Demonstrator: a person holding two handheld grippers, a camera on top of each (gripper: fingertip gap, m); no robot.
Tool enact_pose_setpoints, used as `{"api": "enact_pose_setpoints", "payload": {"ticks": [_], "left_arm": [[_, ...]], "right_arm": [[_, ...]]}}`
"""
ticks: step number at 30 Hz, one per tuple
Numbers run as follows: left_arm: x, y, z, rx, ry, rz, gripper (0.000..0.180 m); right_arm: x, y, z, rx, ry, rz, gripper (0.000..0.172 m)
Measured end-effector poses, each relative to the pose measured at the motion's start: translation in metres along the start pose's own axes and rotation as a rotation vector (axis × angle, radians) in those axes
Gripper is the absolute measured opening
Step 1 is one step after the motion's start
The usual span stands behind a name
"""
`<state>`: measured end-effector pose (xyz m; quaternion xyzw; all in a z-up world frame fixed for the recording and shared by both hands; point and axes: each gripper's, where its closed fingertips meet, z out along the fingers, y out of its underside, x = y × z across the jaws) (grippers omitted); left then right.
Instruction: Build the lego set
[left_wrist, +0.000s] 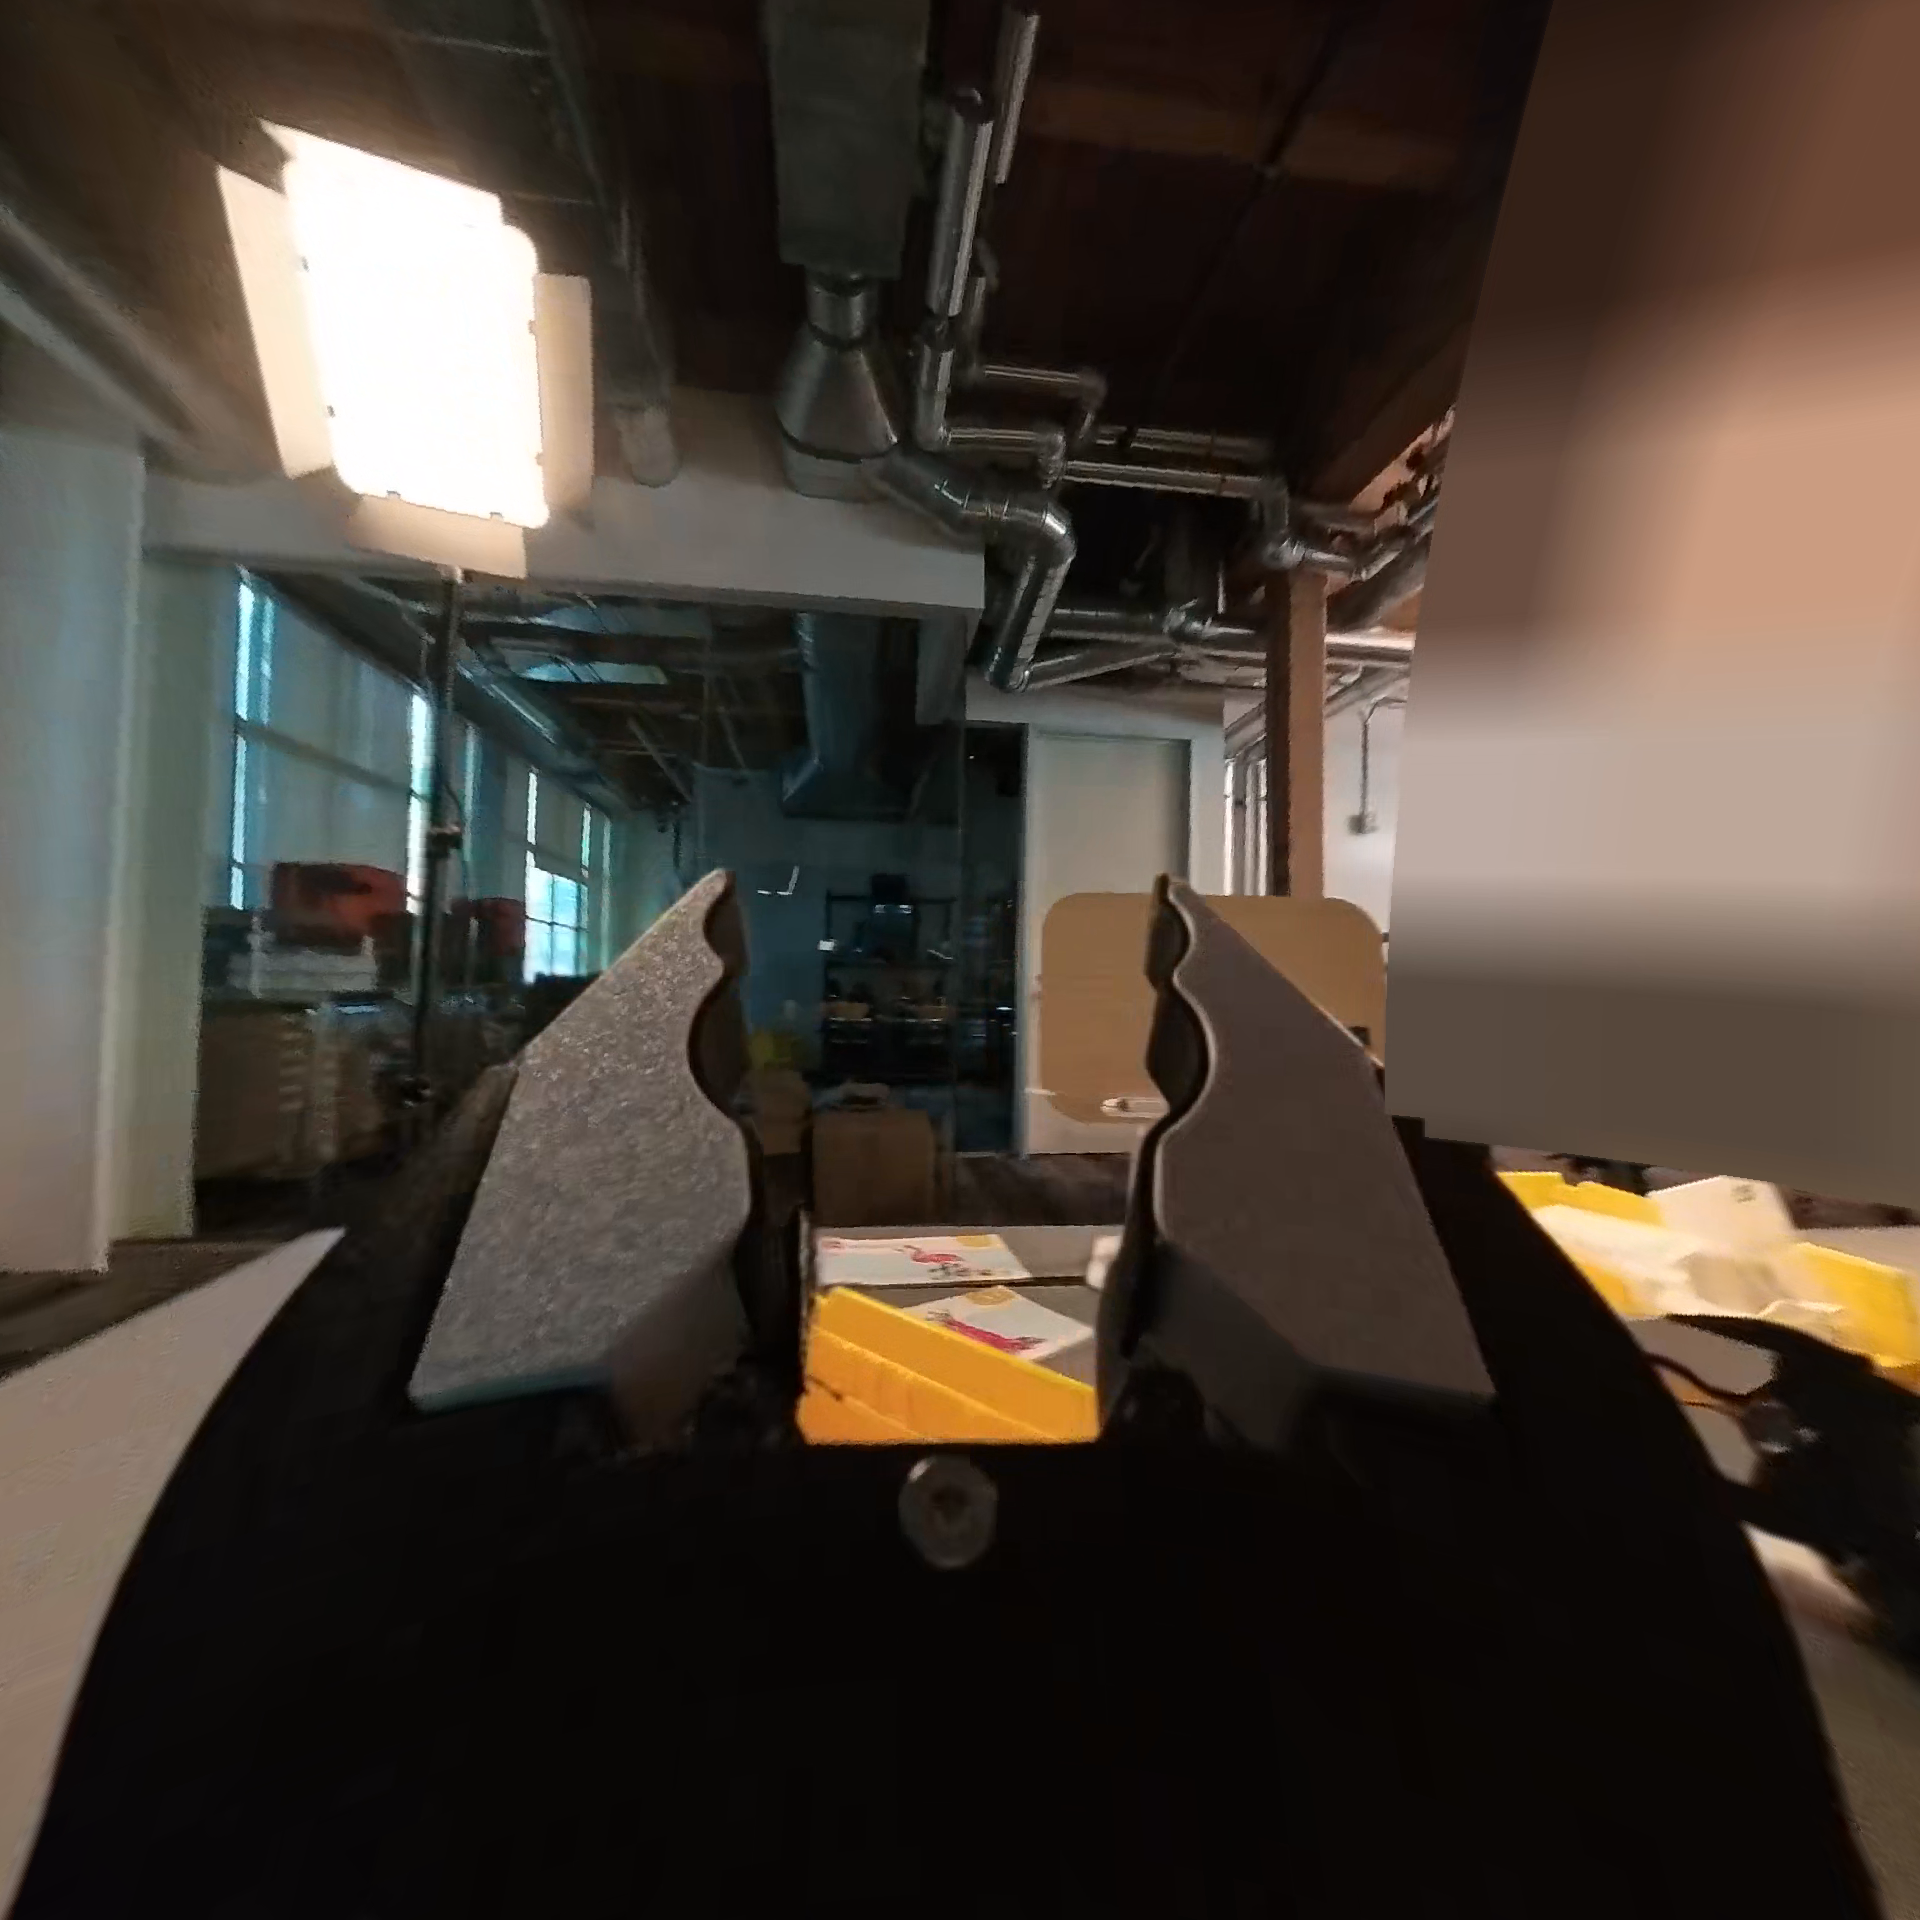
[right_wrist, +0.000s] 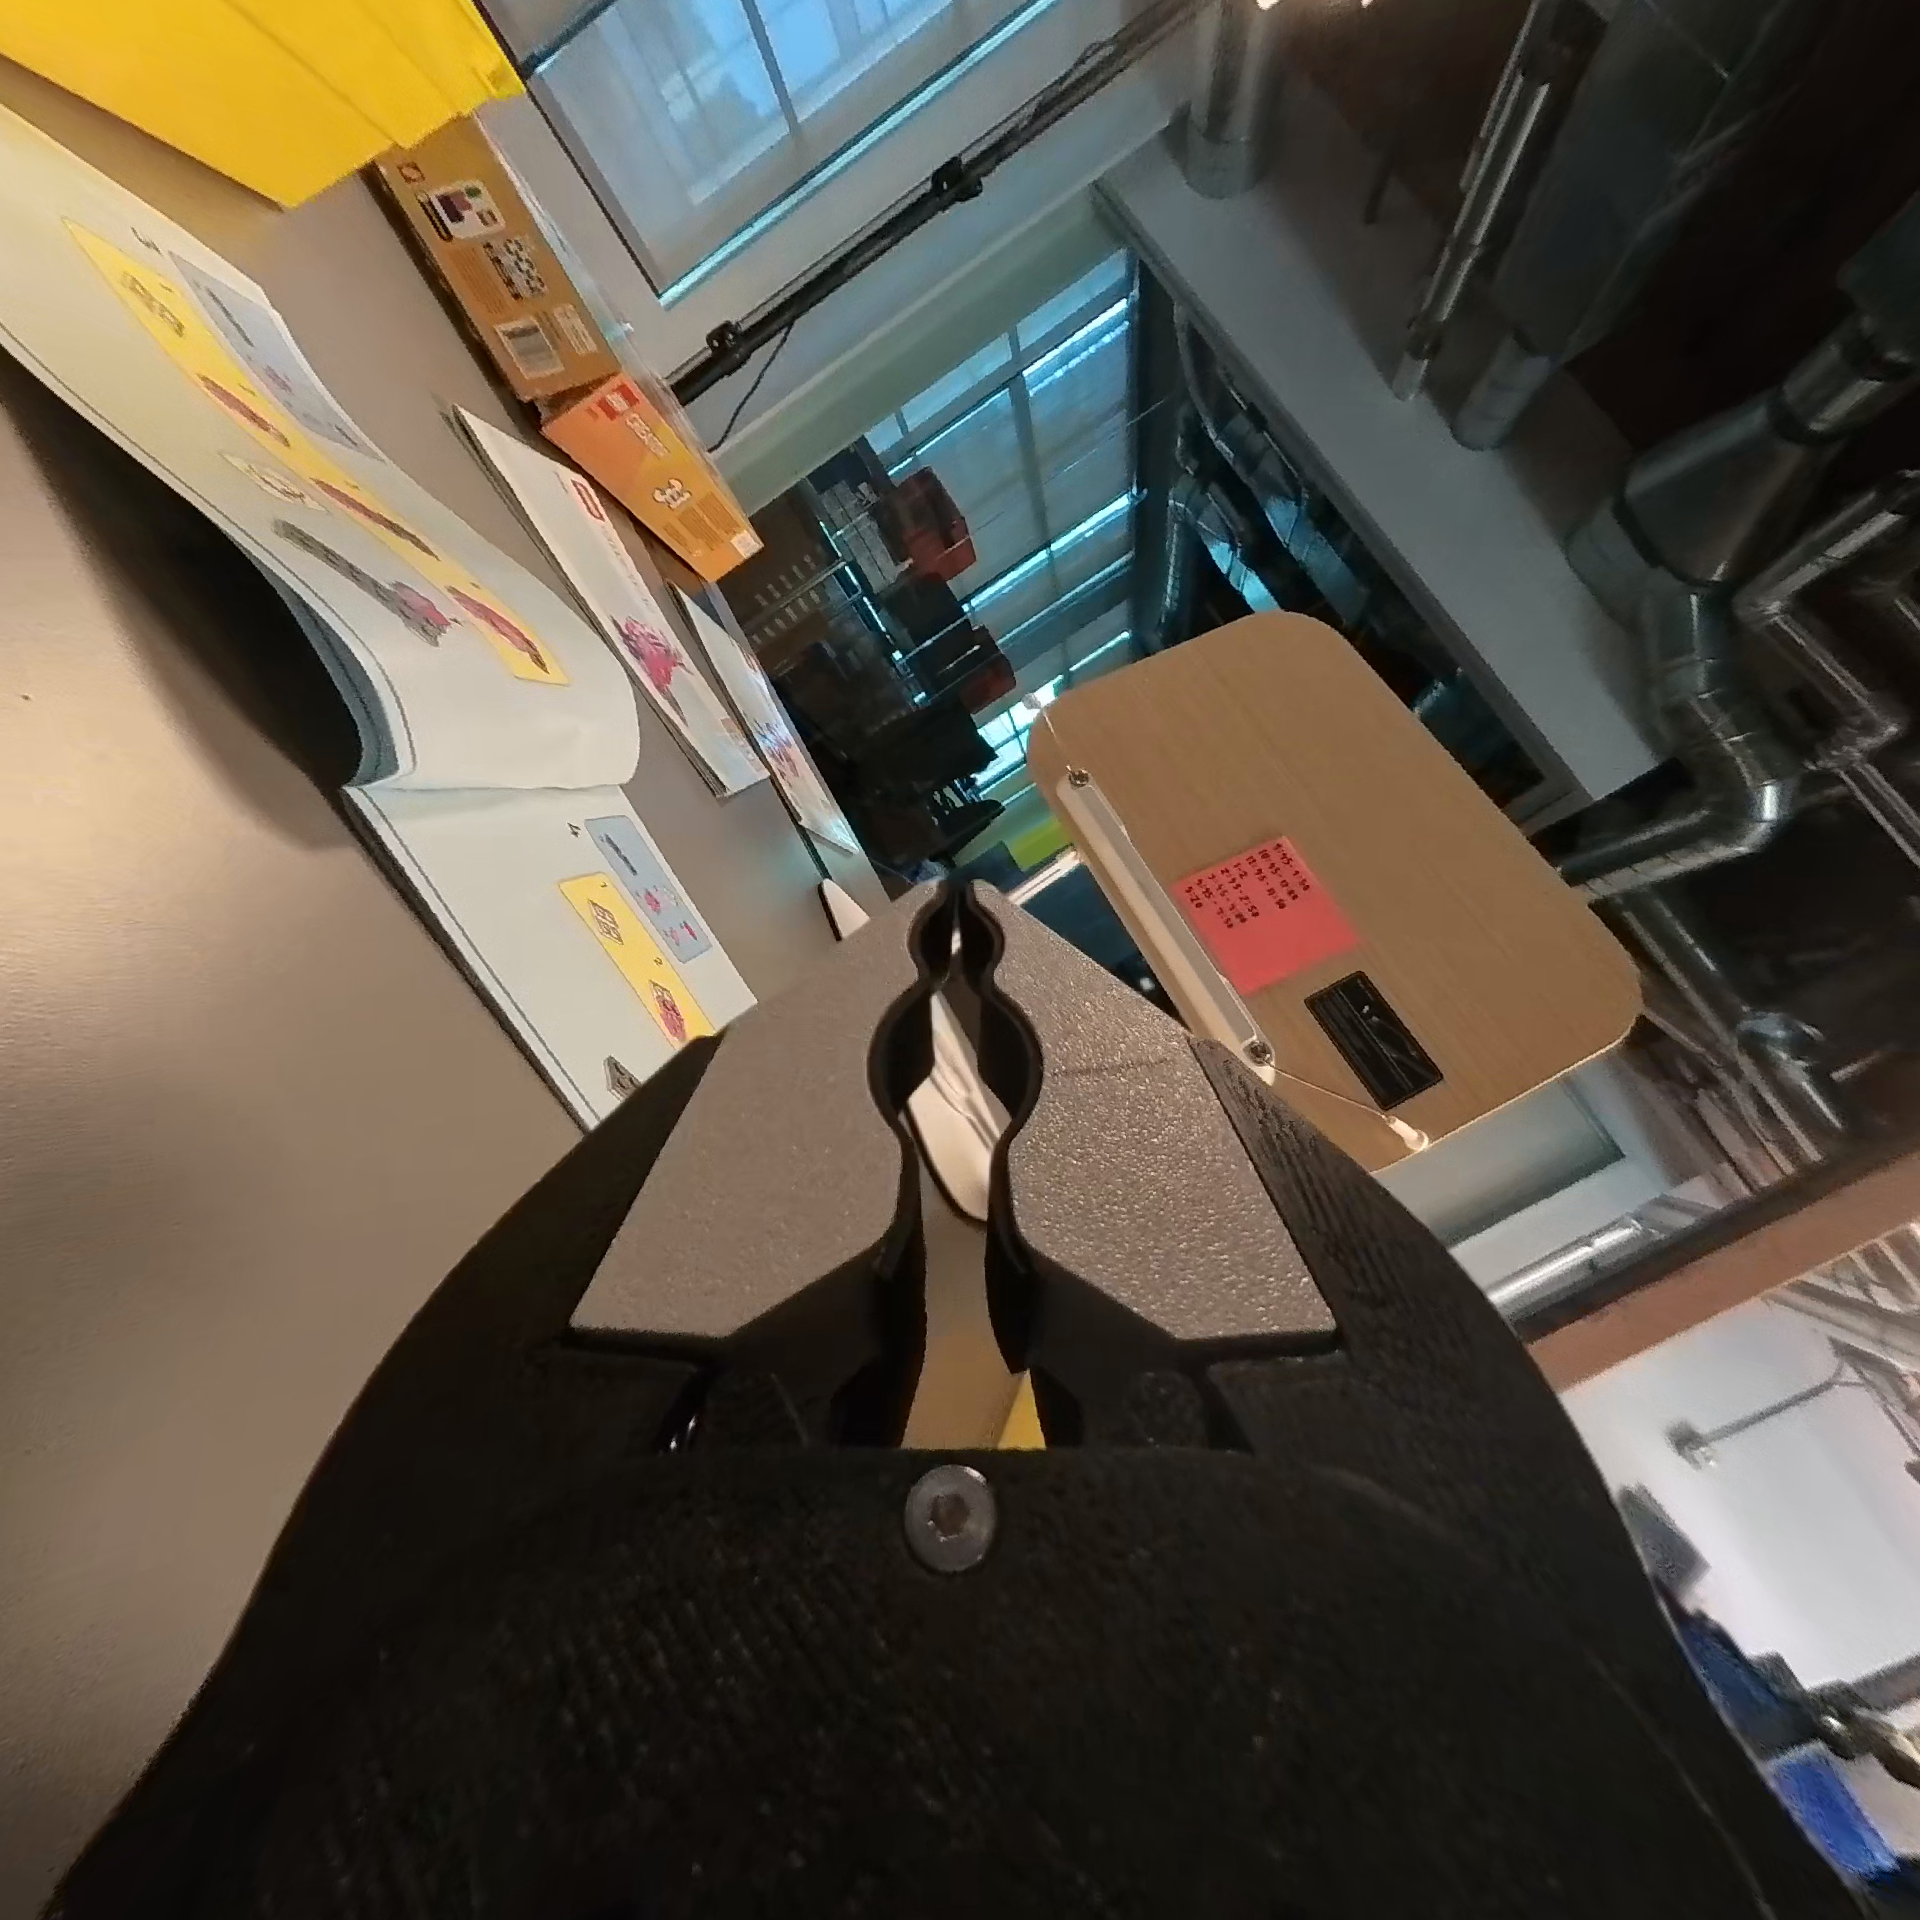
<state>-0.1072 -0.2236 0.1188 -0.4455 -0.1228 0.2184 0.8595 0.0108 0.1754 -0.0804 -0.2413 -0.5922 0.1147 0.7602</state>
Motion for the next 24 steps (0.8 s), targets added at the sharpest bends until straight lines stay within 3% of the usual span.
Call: {"api": "enact_pose_setpoints", "payload": {"ticks": [3, 9, 24], "left_arm": [[0.002, 0.004, -0.001, -0.015, 0.036, -0.079, 0.070], [0.015, 0.008, 0.001, -0.042, 0.038, 0.024, 0.064], [0.021, 0.025, 0.005, -0.082, 0.042, 0.070, 0.061]], "right_arm": [[-0.001, -0.001, -0.001, 0.002, -0.007, 0.008, 0.000], [-0.001, 0.001, -0.003, -0.011, -0.009, 0.003, 0.000], [-0.014, -0.003, -0.001, -0.009, -0.043, -0.095, 0.000]]}}
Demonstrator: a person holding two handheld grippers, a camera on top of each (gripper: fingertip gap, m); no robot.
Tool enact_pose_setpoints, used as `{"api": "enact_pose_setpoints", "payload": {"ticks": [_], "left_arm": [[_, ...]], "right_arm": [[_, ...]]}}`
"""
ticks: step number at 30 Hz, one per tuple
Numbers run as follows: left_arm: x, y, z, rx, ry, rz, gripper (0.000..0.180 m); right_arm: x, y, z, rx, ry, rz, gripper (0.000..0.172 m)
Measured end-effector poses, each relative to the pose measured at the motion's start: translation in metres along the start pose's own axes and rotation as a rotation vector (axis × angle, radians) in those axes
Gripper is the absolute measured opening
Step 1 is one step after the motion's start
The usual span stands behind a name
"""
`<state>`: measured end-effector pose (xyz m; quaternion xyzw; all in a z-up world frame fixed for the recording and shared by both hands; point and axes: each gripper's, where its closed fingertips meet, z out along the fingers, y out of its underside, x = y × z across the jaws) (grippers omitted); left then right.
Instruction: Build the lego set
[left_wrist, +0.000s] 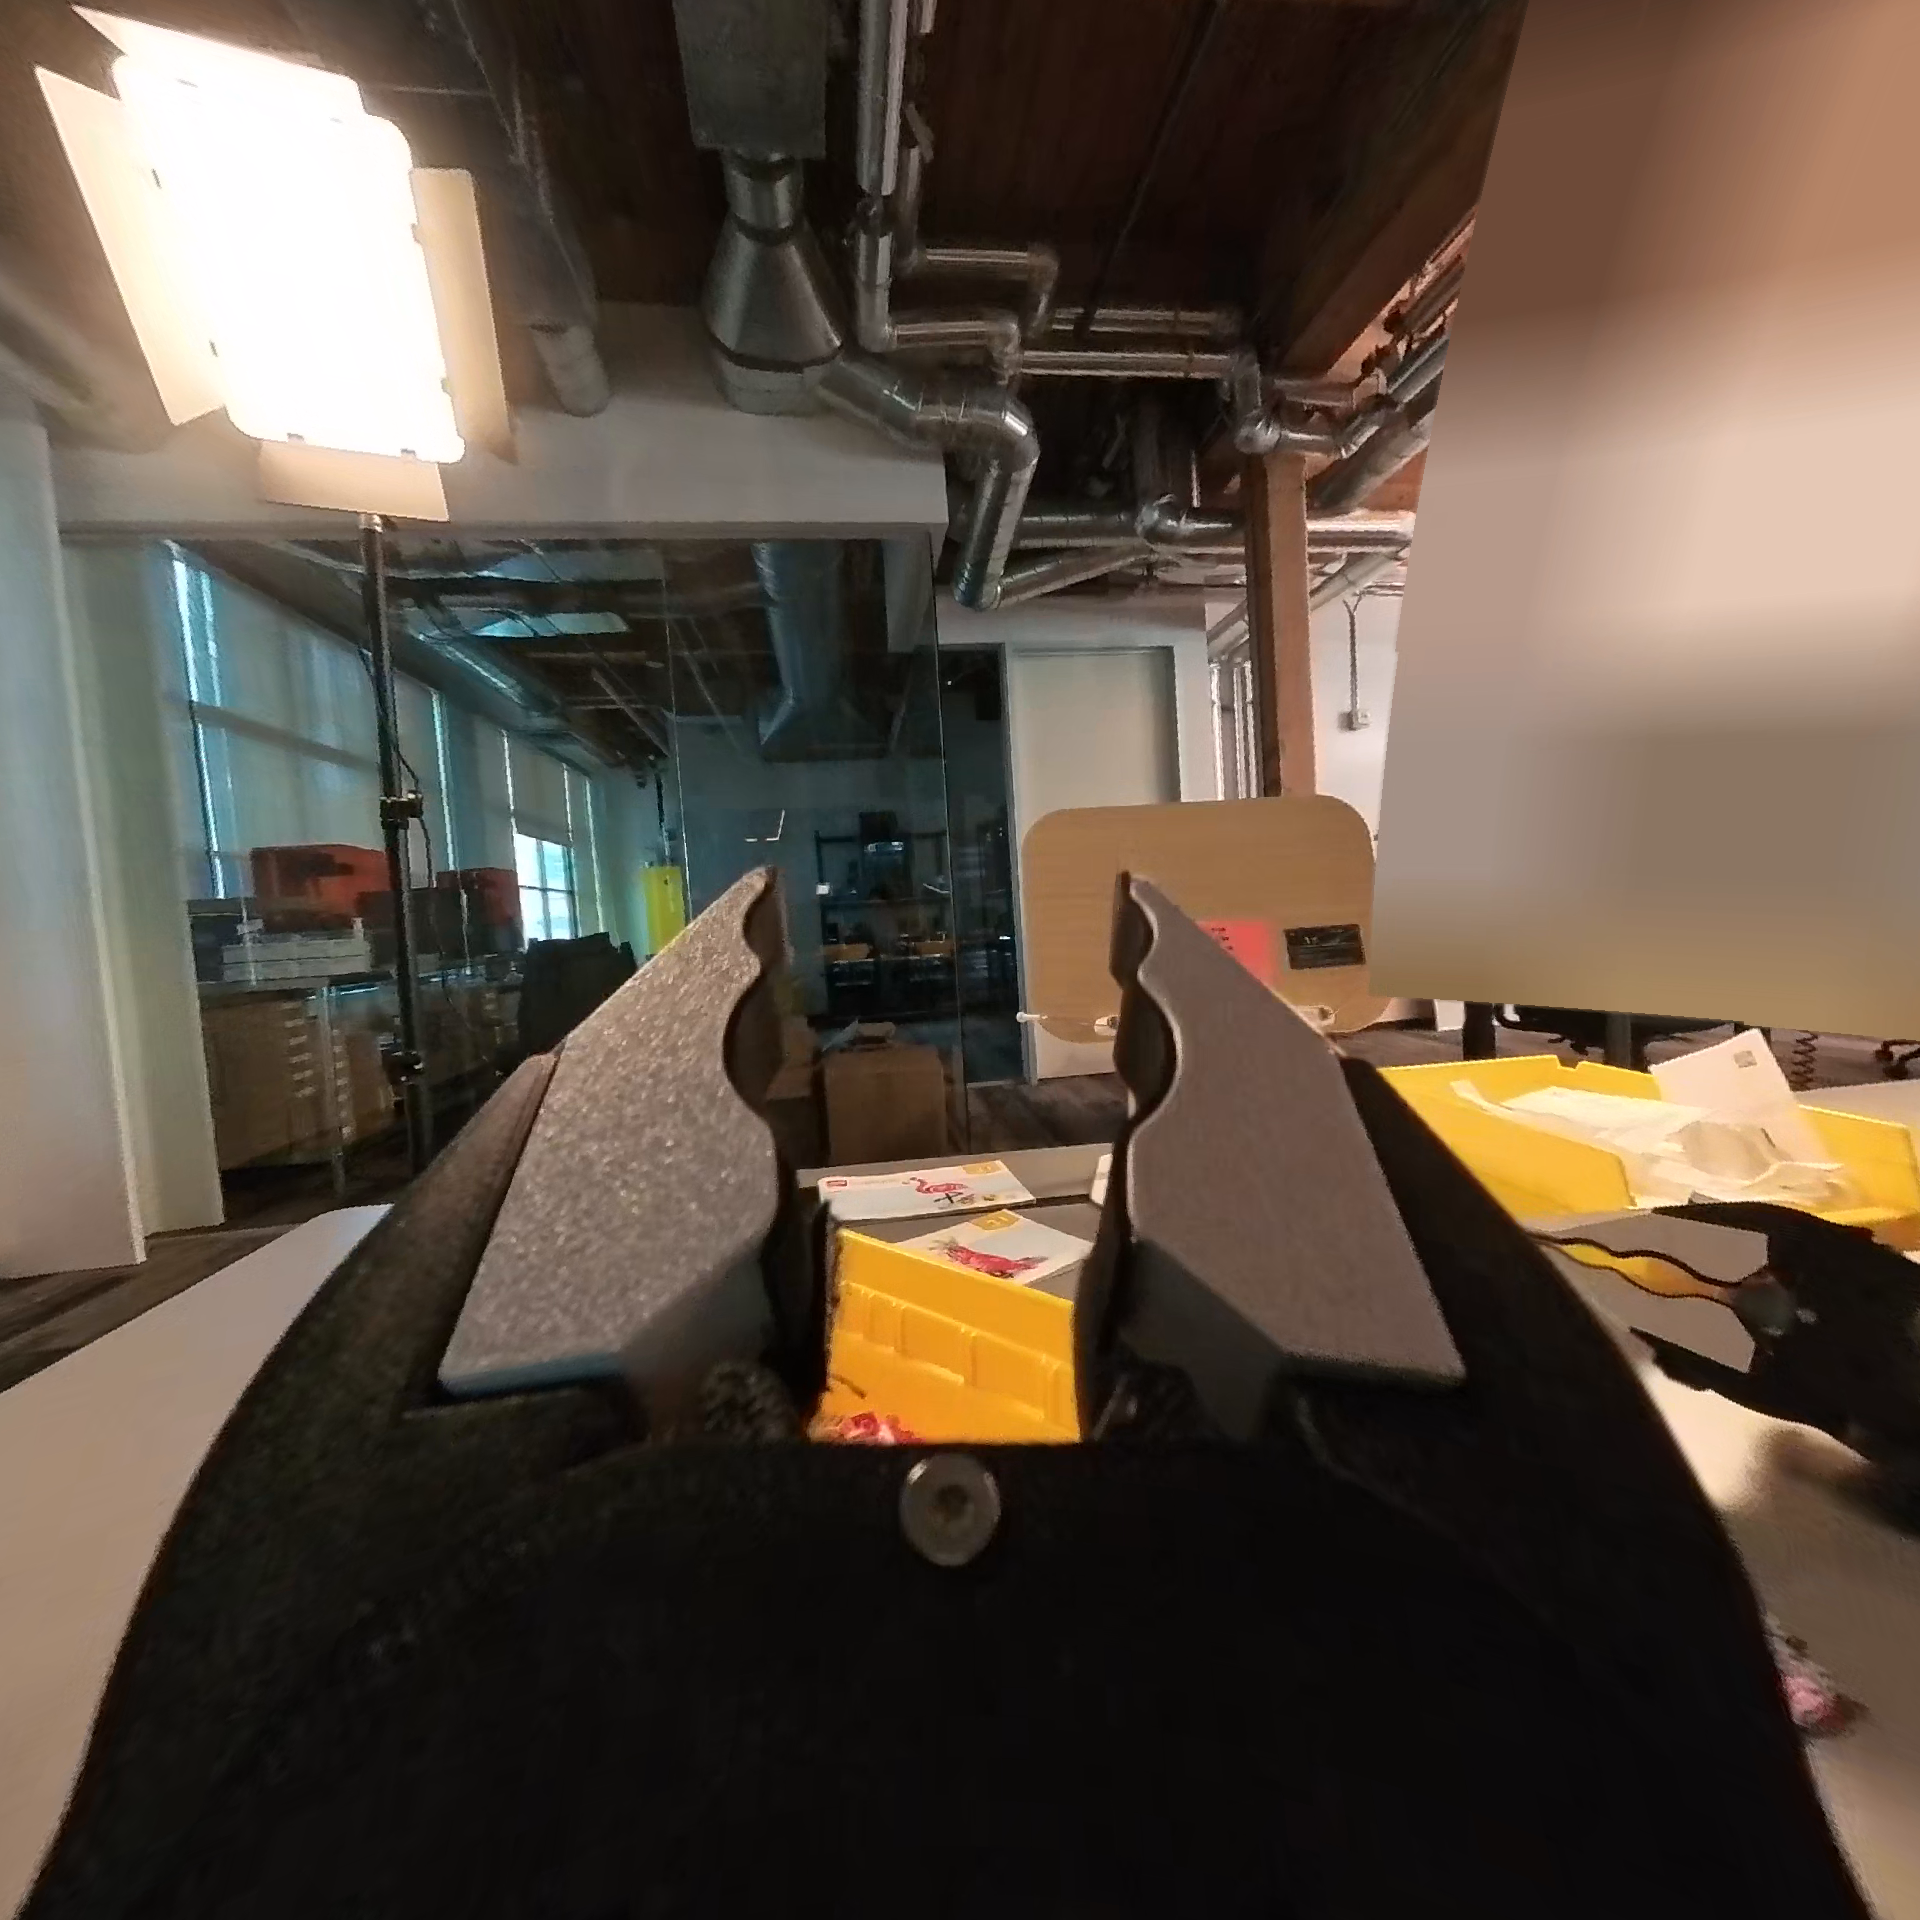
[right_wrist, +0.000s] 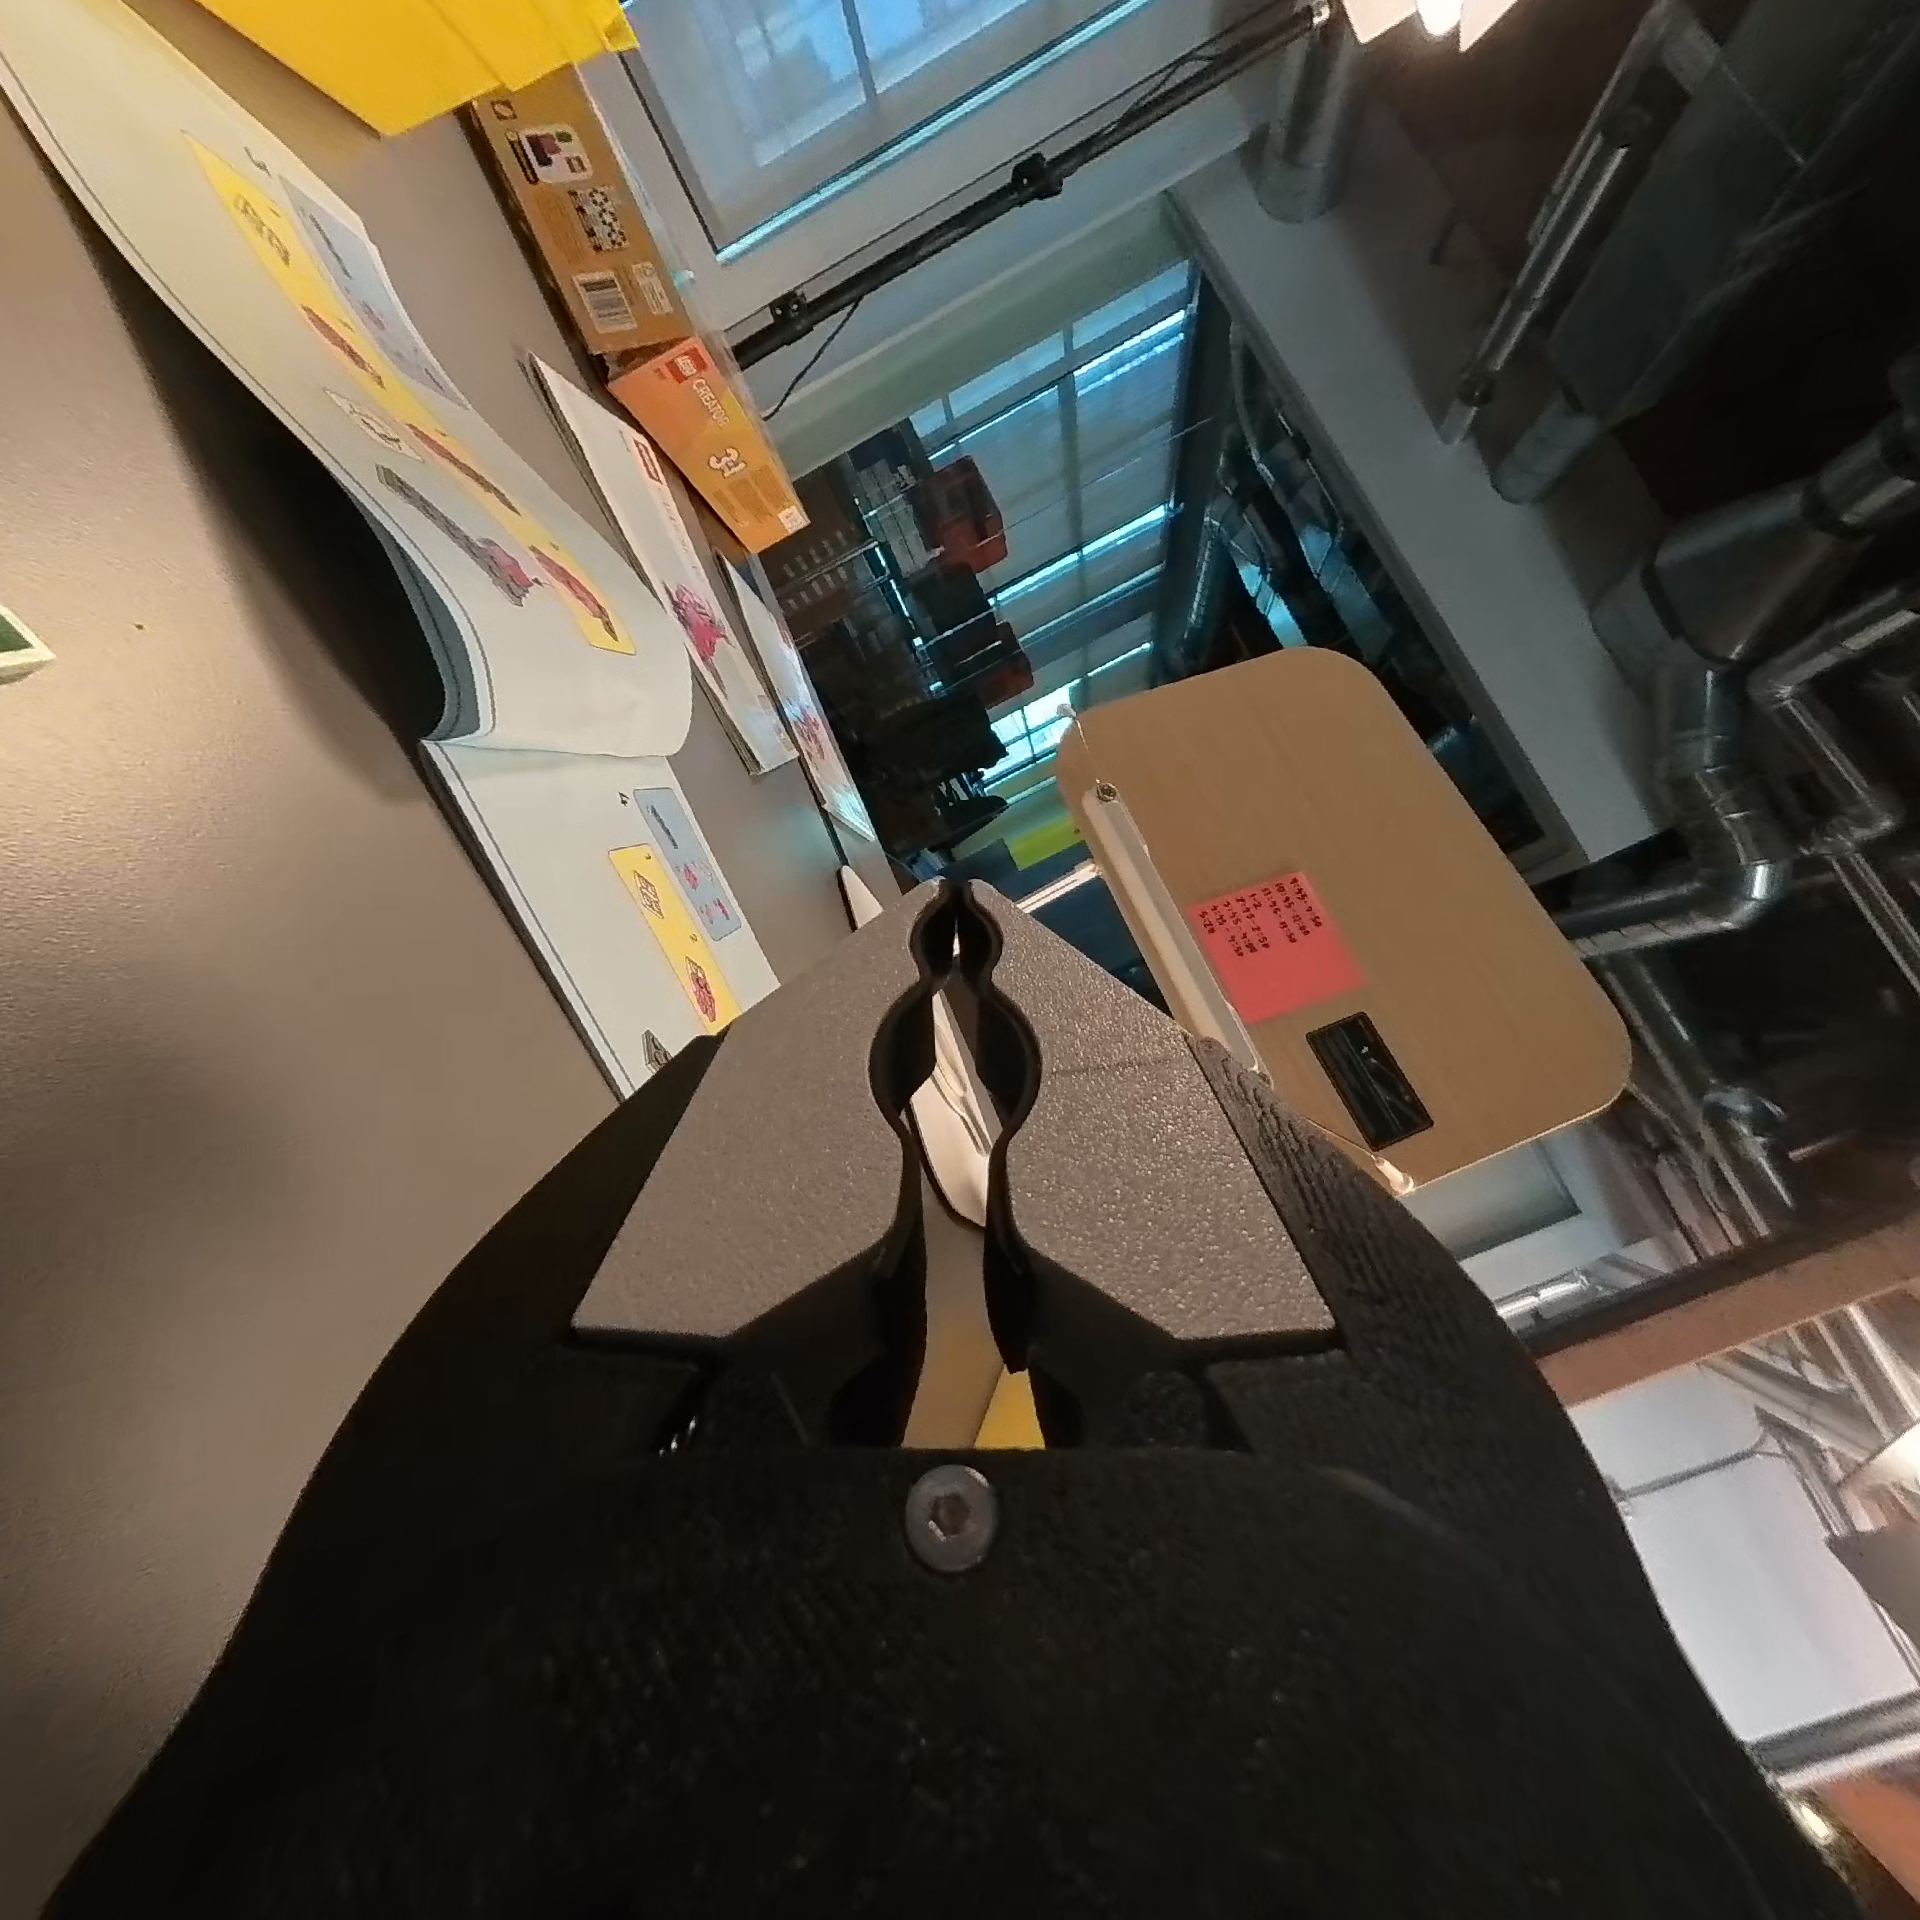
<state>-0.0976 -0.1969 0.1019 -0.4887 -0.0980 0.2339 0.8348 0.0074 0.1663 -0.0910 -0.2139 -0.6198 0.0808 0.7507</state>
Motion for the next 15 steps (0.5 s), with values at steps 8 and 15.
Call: {"api": "enact_pose_setpoints", "payload": {"ticks": [8, 15], "left_arm": [[-0.001, 0.006, 0.002, -0.013, 0.000, -0.007, 0.061], [-0.003, 0.022, 0.008, -0.088, 0.010, -0.046, 0.062]], "right_arm": [[0.000, 0.002, 0.000, -0.007, 0.000, 0.002, 0.000], [0.001, 0.002, 0.001, -0.007, 0.003, 0.000, 0.000]]}}
